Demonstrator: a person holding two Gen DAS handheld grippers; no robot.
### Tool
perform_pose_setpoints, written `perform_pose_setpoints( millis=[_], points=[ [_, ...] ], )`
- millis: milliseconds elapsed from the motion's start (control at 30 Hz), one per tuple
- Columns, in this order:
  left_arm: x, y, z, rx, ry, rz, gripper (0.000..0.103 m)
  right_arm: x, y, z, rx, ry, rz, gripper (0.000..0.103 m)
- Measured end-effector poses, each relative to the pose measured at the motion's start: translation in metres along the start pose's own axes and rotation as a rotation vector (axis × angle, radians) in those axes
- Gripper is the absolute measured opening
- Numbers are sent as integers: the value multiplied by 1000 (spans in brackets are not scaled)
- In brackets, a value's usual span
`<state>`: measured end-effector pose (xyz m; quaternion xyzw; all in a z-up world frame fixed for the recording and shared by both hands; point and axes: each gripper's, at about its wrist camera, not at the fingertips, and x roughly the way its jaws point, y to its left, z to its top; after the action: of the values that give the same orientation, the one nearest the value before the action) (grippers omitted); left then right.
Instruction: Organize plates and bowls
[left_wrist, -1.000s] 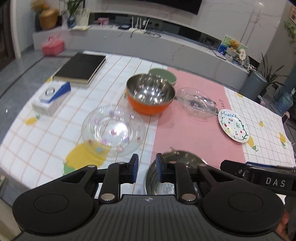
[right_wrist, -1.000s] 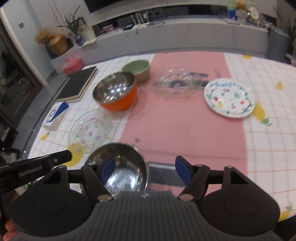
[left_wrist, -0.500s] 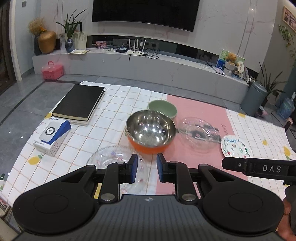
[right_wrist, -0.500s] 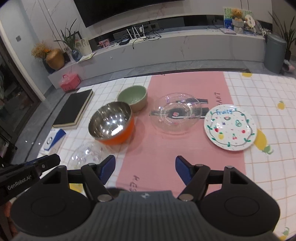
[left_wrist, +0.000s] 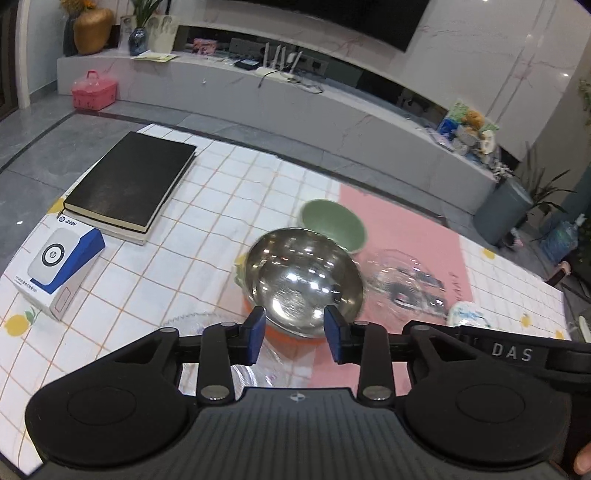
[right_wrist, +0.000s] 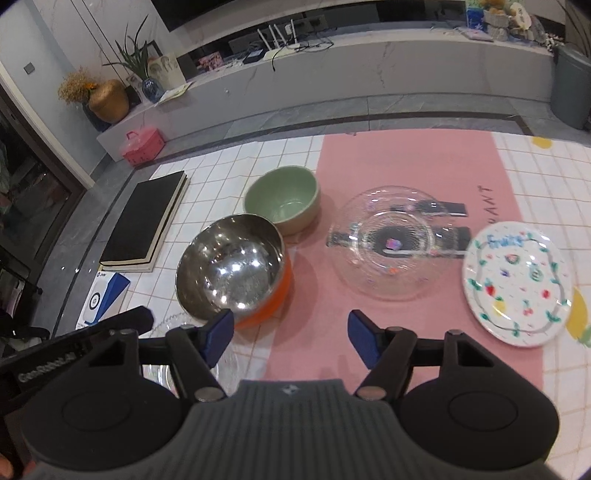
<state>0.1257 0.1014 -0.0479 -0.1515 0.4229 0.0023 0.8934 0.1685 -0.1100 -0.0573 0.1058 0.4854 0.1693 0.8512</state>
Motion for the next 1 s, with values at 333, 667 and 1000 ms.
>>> perform_pose_setpoints(
  millis=[333,667,1000],
  points=[
    [44,15,15,-66,64,28,42,55,3,19,36,80,-20,52],
    [78,21,16,-90,124,63,30,86,8,26,52,131,-21,35],
    [79,26,13,-89,125,79,14,93,9,22,67,135,-8,19]
  ],
)
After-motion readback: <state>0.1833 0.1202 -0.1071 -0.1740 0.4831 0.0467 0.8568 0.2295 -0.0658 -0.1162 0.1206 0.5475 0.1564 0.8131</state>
